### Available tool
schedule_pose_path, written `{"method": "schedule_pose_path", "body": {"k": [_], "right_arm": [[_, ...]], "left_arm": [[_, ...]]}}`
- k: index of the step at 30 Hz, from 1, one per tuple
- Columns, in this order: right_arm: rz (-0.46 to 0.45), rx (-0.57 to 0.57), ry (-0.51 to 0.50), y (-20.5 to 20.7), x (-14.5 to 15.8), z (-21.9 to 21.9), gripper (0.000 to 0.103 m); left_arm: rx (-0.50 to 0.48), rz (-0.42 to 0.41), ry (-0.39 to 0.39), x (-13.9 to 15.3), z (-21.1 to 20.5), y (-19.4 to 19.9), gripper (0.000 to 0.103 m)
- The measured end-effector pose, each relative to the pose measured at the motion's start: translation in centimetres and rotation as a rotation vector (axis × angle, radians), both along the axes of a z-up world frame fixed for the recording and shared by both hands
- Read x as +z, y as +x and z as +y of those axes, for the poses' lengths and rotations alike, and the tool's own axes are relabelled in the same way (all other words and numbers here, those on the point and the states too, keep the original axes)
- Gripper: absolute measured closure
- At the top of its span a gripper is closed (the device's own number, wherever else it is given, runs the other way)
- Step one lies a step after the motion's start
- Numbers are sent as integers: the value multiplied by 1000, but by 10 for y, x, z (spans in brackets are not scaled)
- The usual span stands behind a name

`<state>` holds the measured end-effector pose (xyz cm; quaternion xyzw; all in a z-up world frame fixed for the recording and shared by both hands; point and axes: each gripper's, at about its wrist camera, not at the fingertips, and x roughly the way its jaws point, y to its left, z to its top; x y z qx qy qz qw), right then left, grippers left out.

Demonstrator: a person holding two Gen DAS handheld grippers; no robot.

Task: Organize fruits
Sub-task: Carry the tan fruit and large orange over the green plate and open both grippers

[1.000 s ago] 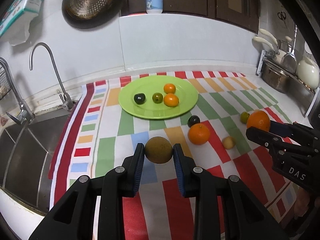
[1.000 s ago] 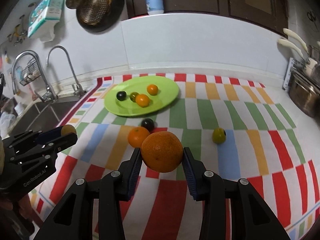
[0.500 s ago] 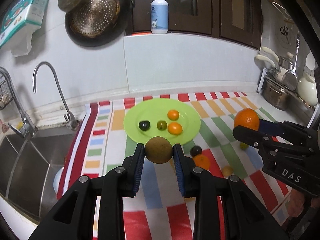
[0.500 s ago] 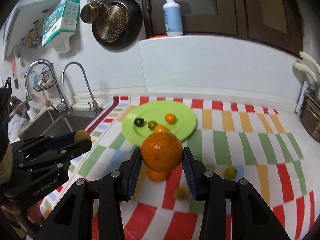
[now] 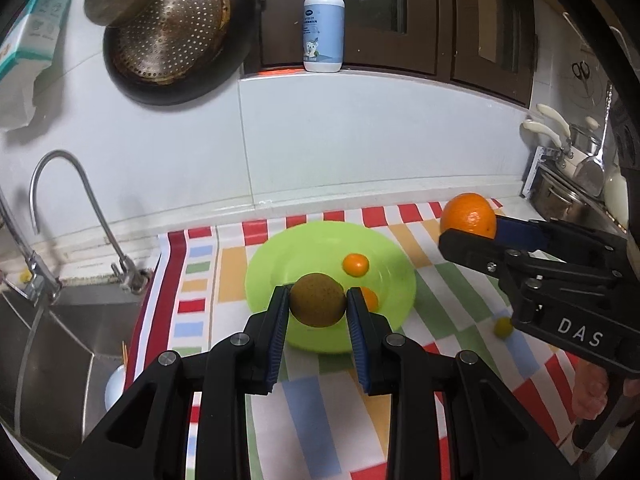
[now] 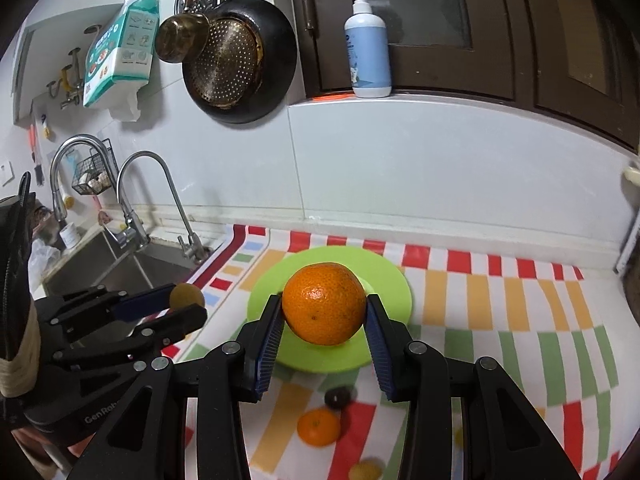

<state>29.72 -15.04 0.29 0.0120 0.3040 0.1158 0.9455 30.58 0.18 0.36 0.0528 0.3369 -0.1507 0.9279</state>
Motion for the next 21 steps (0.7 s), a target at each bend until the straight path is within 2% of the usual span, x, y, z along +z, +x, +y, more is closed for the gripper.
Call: {"method": "schedule_pose_path", "body": {"k": [6,13,21], "right_arm": [[48,22,18,37,-4,1,61],[113,30,-11,86,-21,4,61],[216,47,-26,138,-54,7,61]], "left_arm": [[-10,5,35,-3,-2,31,74],[-14,37,55,-18,-1,74,74],[-50,119,18,-49,-1,124,74]]}}
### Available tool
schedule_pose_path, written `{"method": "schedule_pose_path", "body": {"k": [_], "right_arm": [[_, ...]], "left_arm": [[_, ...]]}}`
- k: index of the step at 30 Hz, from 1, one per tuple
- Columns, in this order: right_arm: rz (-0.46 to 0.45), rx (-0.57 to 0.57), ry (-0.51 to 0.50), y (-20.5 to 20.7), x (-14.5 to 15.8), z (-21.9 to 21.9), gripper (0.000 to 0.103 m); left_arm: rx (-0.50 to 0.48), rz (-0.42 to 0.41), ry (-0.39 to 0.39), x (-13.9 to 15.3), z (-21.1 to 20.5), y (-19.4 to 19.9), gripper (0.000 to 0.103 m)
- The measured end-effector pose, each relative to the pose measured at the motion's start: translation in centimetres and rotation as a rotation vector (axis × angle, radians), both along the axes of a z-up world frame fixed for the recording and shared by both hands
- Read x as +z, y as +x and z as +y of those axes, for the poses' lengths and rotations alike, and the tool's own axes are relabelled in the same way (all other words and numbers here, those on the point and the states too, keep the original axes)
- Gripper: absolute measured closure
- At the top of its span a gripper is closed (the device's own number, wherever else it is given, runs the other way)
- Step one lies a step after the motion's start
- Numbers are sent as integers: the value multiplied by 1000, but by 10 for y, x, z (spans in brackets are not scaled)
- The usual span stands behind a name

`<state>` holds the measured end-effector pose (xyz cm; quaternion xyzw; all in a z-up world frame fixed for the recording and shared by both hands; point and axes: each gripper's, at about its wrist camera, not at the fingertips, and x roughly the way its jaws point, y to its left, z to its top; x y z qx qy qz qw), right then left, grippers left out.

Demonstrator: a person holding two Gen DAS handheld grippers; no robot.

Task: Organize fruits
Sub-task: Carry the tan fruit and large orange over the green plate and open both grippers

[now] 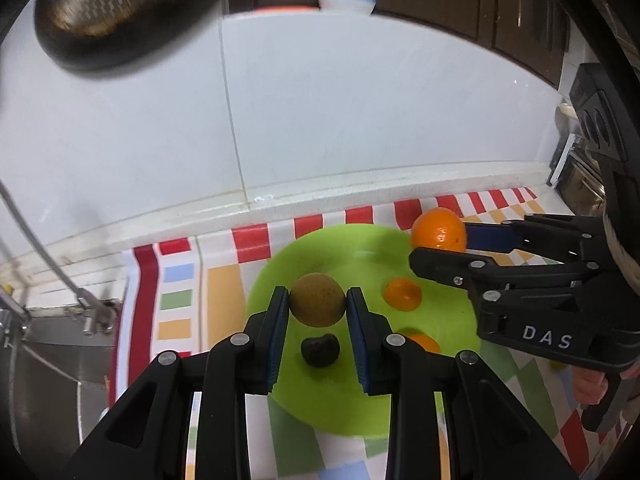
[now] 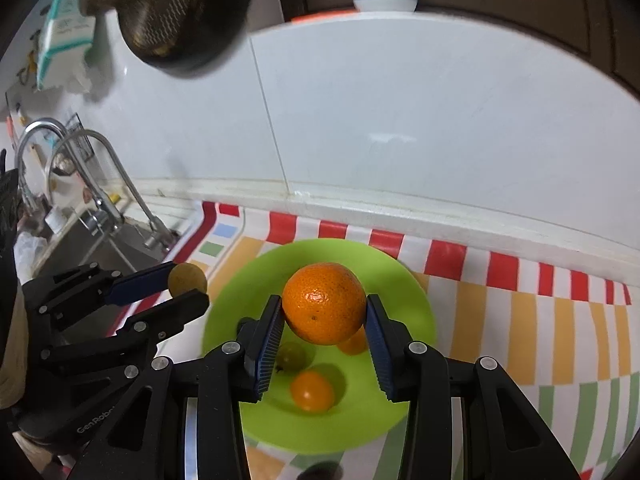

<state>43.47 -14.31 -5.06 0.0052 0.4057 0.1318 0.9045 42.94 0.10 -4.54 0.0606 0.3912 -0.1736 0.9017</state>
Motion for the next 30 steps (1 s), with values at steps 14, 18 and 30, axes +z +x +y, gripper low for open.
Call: {"method": "schedule_pose_path", "body": {"k": [14,18,30], "right_arm": [[110,-10,-6,50,-42,-4,61],[118,-11,6,53,-45,-4,61],[52,-23,-10,27,-25,-5,54]], "left_arm": [[-25,91,3,-36,-8,39,74],[-21,96,5,-37,-7,40,72],[39,18,77,-8,5,10,60]]}}
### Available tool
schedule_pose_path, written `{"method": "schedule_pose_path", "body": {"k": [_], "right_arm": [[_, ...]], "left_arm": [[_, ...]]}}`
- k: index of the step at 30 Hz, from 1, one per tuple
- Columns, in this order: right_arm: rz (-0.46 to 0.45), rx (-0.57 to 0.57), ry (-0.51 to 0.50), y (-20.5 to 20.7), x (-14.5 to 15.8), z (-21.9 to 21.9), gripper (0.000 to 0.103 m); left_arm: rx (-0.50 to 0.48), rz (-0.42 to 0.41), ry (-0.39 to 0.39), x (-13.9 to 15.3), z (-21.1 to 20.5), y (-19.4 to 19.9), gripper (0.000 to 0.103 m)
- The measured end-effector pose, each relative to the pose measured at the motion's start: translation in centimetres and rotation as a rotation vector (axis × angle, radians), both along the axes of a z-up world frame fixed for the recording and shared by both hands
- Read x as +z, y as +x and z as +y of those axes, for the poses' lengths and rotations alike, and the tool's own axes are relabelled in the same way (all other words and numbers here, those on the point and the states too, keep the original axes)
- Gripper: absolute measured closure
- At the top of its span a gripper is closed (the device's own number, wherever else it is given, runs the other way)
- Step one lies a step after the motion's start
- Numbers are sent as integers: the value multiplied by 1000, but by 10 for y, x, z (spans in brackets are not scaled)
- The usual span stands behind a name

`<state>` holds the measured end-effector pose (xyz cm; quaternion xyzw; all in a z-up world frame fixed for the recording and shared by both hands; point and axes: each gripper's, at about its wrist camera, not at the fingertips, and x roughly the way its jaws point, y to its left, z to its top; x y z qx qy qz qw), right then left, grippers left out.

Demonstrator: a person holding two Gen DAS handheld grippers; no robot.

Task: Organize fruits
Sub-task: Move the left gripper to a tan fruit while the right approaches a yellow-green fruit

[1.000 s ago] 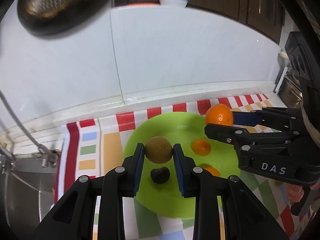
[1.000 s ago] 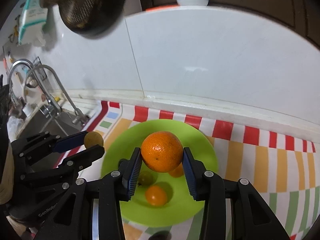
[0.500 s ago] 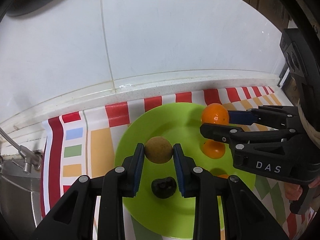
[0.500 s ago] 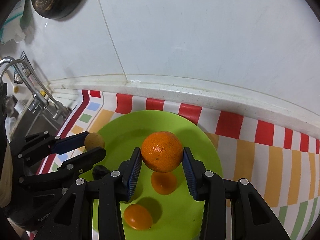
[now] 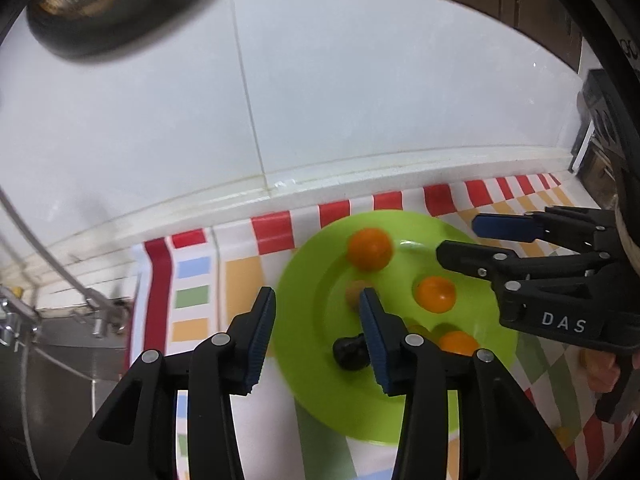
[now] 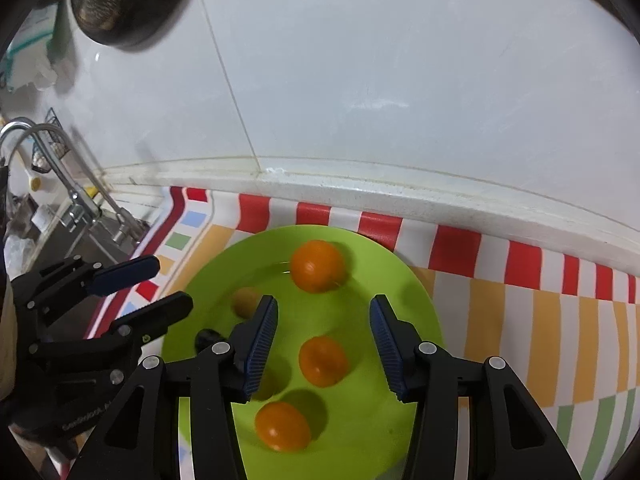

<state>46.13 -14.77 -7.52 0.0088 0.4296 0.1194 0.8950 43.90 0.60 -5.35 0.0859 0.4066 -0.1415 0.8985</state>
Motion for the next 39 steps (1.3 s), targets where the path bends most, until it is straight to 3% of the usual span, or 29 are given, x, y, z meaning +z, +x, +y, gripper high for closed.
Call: {"method": "schedule_pose_path", "body": {"k": [10,11,22,30,39], "right_arm": [[-120,20,7,-69,46,-5,54],[-131,21,5,-77,51,-6,50],[-253,7,-6,-157,89,-27,47],[-289,-22,-29,-205,95,-54,47],[-282,-42,-56,-239,82,-88,47]], "left_arm": [[7,-117,-8,50,-2,-69,48],[10,-127,-18,55,-2,-77,47],[3,-208,-81,88,-24,-154,42],[20,-247,-106,94,-47,-197,38],[19,-266,-116,80,-78,-228,38]]}}
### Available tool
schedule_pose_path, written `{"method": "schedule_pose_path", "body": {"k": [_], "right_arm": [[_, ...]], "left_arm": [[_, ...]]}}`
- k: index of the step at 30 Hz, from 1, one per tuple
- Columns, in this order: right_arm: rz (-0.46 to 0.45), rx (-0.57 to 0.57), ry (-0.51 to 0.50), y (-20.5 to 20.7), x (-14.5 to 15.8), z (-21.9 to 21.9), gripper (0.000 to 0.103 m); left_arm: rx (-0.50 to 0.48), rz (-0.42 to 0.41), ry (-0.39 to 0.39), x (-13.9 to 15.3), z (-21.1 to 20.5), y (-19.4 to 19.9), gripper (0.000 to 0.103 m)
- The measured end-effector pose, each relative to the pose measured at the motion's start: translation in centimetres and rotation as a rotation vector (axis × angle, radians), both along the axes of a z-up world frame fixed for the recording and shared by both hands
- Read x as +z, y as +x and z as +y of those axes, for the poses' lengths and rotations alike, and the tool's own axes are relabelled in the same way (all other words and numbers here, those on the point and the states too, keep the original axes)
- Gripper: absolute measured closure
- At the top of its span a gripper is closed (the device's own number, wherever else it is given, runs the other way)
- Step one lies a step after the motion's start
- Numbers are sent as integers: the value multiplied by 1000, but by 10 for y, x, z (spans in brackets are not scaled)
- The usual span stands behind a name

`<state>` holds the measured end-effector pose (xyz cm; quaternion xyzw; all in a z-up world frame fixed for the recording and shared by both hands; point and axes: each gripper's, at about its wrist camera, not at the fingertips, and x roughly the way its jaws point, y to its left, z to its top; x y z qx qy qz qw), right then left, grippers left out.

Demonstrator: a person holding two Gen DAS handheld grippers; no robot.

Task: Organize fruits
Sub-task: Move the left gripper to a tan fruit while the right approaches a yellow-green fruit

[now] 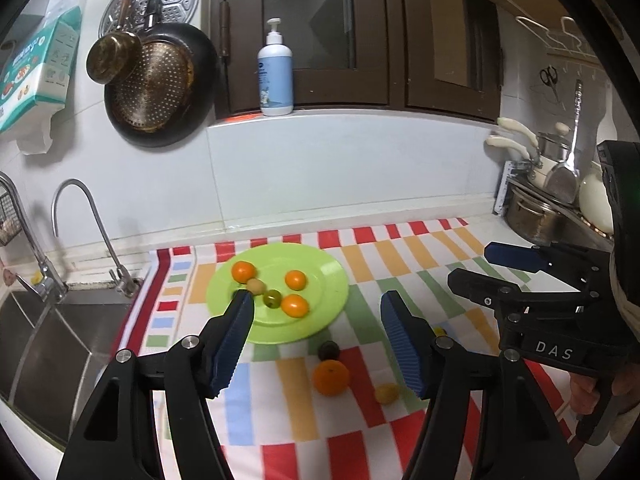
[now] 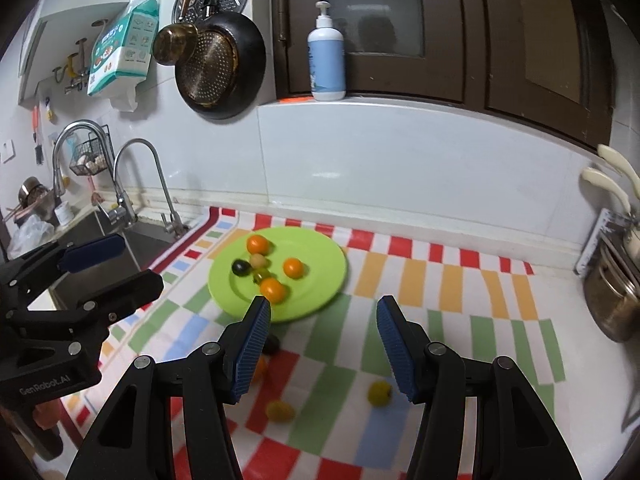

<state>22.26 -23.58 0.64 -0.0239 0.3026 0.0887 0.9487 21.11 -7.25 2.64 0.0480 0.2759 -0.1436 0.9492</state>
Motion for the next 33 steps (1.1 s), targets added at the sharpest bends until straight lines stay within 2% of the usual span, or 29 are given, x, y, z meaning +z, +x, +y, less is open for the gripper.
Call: {"method": "schedule_pose_path", "body": {"k": [6,11,21,33], "right_arm": [[3,-22,-28,-23,-15,-17,47],[23,-38,-36,-31,-28,-25,47],[87,19,-69,-22,-58,-32,47],[193,27,-40,-3,-102,-42,47]], "left_arm": [[-14,7,0,-17,-16,-15,38],[-22,59,0,-34,-23,-14,38],[-13,159,9,-77,-37,-14,38],[-53,267,47,-121,-51,-6,39]]}}
